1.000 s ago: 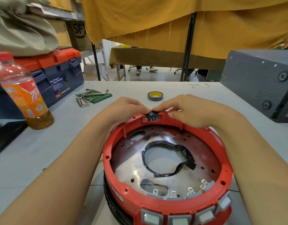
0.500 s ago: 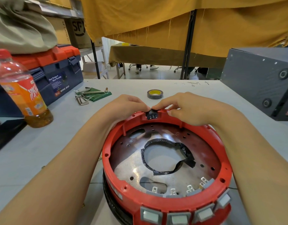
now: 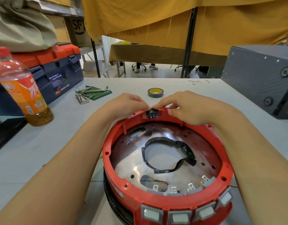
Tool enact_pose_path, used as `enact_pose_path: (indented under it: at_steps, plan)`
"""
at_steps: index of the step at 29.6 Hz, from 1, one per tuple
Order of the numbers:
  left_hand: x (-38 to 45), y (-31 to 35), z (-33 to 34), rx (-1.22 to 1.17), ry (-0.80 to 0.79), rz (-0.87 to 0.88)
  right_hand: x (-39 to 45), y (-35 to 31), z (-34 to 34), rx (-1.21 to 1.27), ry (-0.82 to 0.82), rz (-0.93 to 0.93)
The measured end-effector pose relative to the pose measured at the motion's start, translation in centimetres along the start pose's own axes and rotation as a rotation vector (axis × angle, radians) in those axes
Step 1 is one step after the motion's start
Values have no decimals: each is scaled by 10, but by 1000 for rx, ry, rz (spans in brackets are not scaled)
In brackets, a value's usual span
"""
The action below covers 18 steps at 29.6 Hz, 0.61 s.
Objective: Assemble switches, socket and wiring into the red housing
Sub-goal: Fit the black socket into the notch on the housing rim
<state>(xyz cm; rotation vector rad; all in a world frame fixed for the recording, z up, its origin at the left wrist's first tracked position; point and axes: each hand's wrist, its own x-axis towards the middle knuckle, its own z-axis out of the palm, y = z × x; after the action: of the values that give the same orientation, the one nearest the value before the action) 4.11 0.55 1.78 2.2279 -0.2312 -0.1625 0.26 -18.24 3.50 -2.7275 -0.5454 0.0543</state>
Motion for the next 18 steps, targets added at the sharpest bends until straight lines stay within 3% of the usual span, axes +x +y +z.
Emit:
enact_pose_path:
  at_steps: [18]
  plan:
    - [4,0,-2,55,-19,23,0,-6,2,-58,4,18]
